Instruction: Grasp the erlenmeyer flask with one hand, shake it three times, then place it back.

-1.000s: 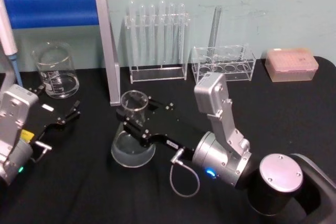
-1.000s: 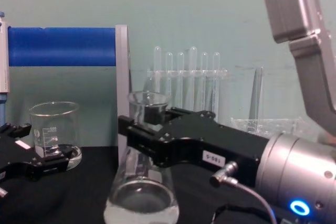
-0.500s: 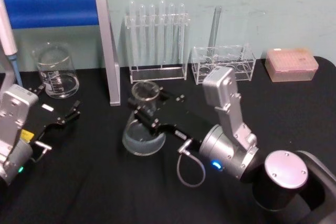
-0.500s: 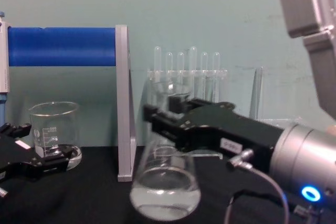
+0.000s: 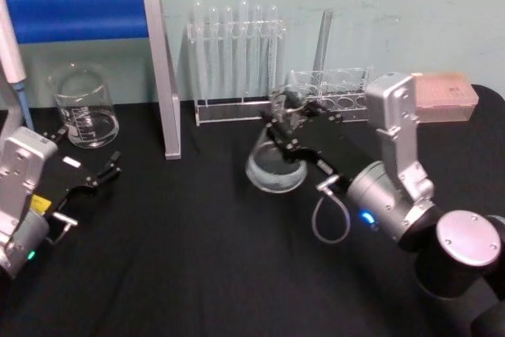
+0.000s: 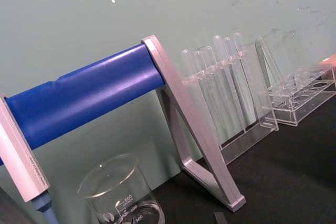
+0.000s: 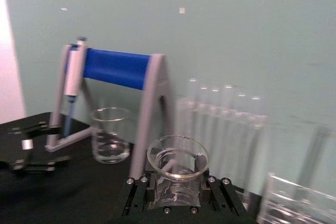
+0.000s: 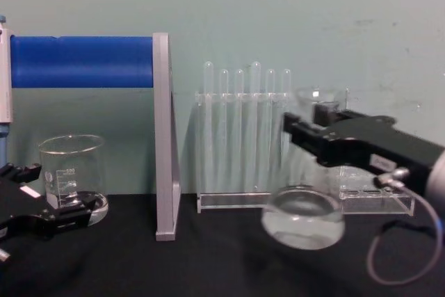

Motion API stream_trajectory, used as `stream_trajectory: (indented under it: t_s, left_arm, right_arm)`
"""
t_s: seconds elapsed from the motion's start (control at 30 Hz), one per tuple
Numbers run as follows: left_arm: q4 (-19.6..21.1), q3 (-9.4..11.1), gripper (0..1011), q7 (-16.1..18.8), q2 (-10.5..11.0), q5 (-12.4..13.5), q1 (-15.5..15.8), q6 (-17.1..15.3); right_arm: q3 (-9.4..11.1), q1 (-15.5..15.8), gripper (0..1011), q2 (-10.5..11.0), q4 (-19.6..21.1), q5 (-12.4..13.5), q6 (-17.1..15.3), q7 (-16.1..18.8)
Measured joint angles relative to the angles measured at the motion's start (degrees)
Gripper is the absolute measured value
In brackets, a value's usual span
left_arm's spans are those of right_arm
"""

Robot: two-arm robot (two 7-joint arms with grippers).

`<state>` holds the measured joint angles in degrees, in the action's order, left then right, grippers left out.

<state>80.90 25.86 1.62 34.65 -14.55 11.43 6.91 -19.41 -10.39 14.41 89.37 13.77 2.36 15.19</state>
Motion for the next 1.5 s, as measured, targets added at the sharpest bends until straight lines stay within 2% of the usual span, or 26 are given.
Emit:
stream_trajectory:
  t_s: [0.03, 0.13, 0.33, 0.6, 0.77, 1.0, 1.3, 1.4, 1.5]
  left_arm:
    - [0.0, 0.0, 1001, 0.0, 0.0, 0.0, 0.0, 0.0]
    - [0.0, 0.0, 1001, 0.0, 0.0, 0.0, 0.0, 0.0]
    - [0.0, 0.0, 1001, 0.0, 0.0, 0.0, 0.0, 0.0]
    - [0.0, 0.0, 1001, 0.0, 0.0, 0.0, 0.0, 0.0]
    - [0.0, 0.0, 1001, 0.0, 0.0, 0.0, 0.0, 0.0]
    - [0.0, 0.0, 1001, 0.0, 0.0, 0.0, 0.0, 0.0]
    - [0.0, 0.0, 1001, 0.0, 0.0, 0.0, 0.0, 0.0]
    - [0.0, 0.0, 1001, 0.0, 0.0, 0.0, 0.0, 0.0]
    - [0.0, 0.0, 1001, 0.0, 0.0, 0.0, 0.0, 0.0]
  right_arm:
    - [0.0, 0.0, 450, 0.0, 0.0, 0.0, 0.0, 0.0]
    - [1.9, 0.4, 450, 0.1, 0.0, -0.5, -0.1, -1.0]
    - [4.3, 1.0, 450, 0.1, 0.0, -1.3, -0.4, -2.1]
    - [5.8, 1.2, 450, -0.2, 0.0, -2.2, -0.7, -2.2]
    - [5.6, 1.3, 450, -0.5, 0.0, -2.4, -0.9, -1.6]
    - [3.8, 1.2, 450, -1.0, 0.3, -2.7, -1.3, 0.4]
    - [-0.6, 0.9, 450, -1.6, 1.0, -2.1, -1.6, 4.0]
    - [-2.6, 0.8, 450, -1.6, 1.3, -1.7, -1.7, 5.5]
    - [-3.7, 0.7, 450, -1.6, 1.4, -1.3, -1.7, 6.2]
